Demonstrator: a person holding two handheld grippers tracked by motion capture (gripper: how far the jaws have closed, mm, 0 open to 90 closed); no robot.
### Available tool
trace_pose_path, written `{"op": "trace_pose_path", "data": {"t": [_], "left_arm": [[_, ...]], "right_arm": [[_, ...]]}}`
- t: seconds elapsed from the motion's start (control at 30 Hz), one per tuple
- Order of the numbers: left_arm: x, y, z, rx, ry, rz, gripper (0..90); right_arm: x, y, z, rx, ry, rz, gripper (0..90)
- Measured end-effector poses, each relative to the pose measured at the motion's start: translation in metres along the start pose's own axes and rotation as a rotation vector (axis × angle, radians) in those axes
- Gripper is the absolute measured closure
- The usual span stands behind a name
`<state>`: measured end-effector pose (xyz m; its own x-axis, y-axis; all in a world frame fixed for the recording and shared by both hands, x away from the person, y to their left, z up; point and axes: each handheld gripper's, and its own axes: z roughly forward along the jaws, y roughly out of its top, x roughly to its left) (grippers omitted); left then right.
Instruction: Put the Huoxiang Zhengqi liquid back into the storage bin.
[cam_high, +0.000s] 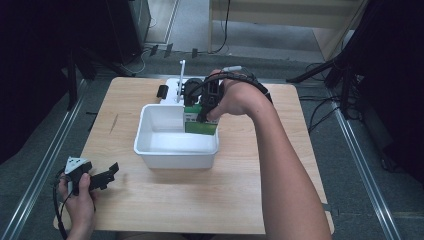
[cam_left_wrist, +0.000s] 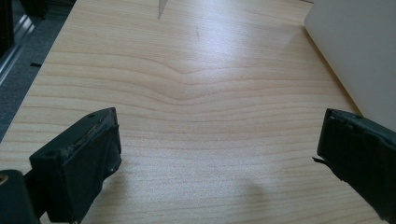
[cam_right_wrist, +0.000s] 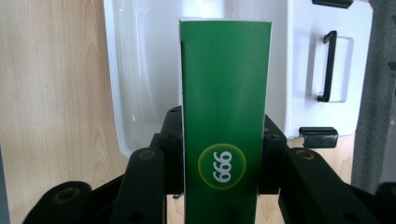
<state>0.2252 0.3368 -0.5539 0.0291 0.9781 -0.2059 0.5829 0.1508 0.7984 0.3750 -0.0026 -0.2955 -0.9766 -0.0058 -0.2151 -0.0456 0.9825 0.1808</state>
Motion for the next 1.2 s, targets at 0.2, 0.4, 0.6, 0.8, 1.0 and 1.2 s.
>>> {"op": "trace_pose_path", "data": {"t": [0.2,0.4,0.6,0.8,1.0,1.2], "left_arm": [[0.000,0.000,0.000,-0.001,0.000,-0.003,0.6],[0.000,0.000,0.000,-0.002,-0.001,-0.005,0.6],[0.000,0.000,0.000,-0.002,-0.003,-0.001,0.6],[0.001,0.000,0.000,0.001,-0.004,0.000,0.6],[0.001,0.000,0.000,0.001,-0.006,-0.001,0.6],[0.001,0.000,0.000,0.002,-0.006,-0.002,0.6]], "right_arm": [[-0.001,-0.002,0.014,0.006,0.012,0.004,64.4],[-0.003,-0.003,0.026,0.011,0.018,0.014,64.4],[-0.004,-0.002,0.041,0.025,0.022,0.013,64.4],[-0.004,0.000,0.053,0.035,0.029,0.002,64.4],[-0.005,0.000,0.066,0.053,0.030,0.008,64.3],[-0.005,0.001,0.076,0.073,0.033,0.000,64.3]]}}
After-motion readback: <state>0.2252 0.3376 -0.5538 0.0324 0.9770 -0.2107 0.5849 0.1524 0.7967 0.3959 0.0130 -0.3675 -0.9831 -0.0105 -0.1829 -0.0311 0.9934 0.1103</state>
